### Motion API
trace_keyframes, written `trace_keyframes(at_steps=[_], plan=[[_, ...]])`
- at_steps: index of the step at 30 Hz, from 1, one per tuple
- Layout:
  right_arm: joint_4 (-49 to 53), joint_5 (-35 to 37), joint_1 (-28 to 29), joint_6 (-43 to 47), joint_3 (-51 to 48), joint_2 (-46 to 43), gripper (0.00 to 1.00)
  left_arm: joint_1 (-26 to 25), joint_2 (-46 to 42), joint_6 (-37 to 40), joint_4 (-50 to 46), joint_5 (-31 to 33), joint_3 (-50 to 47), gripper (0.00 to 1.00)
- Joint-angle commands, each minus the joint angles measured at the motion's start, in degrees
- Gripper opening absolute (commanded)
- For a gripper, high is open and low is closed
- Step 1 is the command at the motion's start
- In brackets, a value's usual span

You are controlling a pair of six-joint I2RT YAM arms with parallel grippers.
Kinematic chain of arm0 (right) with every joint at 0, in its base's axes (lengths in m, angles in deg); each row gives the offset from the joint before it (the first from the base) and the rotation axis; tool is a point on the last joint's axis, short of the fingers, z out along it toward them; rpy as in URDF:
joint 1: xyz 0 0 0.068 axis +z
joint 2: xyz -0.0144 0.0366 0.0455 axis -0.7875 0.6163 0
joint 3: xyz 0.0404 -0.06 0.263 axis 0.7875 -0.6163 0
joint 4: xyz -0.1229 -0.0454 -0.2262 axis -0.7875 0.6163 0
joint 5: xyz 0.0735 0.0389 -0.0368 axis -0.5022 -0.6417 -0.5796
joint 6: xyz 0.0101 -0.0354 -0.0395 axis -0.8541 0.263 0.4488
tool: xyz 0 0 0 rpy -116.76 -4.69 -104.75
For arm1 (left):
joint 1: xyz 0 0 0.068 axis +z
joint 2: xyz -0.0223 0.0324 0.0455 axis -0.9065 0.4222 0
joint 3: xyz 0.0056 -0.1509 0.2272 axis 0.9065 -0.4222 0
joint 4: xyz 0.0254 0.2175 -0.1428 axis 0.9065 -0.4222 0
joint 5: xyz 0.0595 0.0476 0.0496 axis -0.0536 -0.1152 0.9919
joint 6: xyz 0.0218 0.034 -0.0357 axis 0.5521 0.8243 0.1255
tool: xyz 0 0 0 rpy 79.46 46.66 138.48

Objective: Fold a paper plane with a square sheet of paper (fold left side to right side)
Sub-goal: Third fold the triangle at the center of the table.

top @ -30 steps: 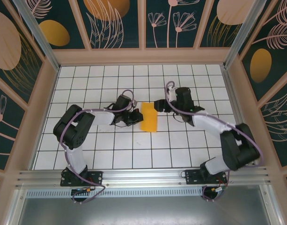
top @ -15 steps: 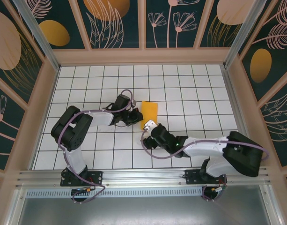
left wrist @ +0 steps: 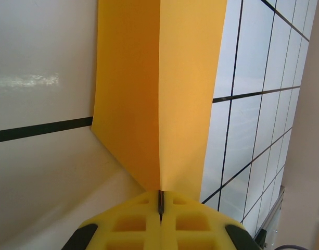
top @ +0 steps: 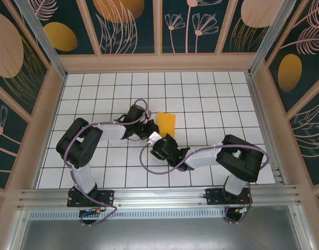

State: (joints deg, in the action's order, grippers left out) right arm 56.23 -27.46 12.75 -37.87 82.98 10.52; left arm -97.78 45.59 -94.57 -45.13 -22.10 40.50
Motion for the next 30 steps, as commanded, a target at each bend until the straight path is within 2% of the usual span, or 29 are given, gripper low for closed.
trace_keyframes(at_steps=[1, 8, 16, 20, 22, 24, 27, 30], plan=[[-1.72, 1.85, 0.16, 0.89, 1.53, 0.28, 0.63, -0.47, -1.52, -0.48, 0.34, -0.23, -0.75, 0.0], [-0.49, 0.08, 0.42, 0.64, -0.05, -2.6, 0.37, -0.47, -1.37, -0.33, 0.29, 0.01, -0.62, 0.01], [1.44, -1.57, 0.42, -0.77, -1.46, -4.01, 0.0, -0.47, -1.85, 0.36, -0.41, 0.56, -0.38, 0.04], [1.45, -2.7, 0.27, -1.47, -2.08, -3.59, 0.0, -0.43, -3.01, 1.32, -1.82, 1.37, -0.22, 0.09], [1.28, -3.69, 0.08, -2.04, -2.15, -3.56, 0.0, -0.43, -3.44, 1.87, -2.77, 1.75, -0.06, 0.2], [0.93, -4.91, -0.23, -2.7, -2.32, -3.75, 0.0, -0.29, -4.26, 2.81, -4.59, 2.45, 0.28, 0.35], [0.75, -6.48, -0.93, -3.35, -2.51, -3.73, 0.0, 0.63, -6.35, 4.89, -7.81, 3.67, 0.47, 0.42], [0.4, -7.64, -1.5, -3.84, -2.85, -3.84, 0.0, 2.39, -9.66, 6.52, -10.31, 4.36, -0.05, 0.54]])
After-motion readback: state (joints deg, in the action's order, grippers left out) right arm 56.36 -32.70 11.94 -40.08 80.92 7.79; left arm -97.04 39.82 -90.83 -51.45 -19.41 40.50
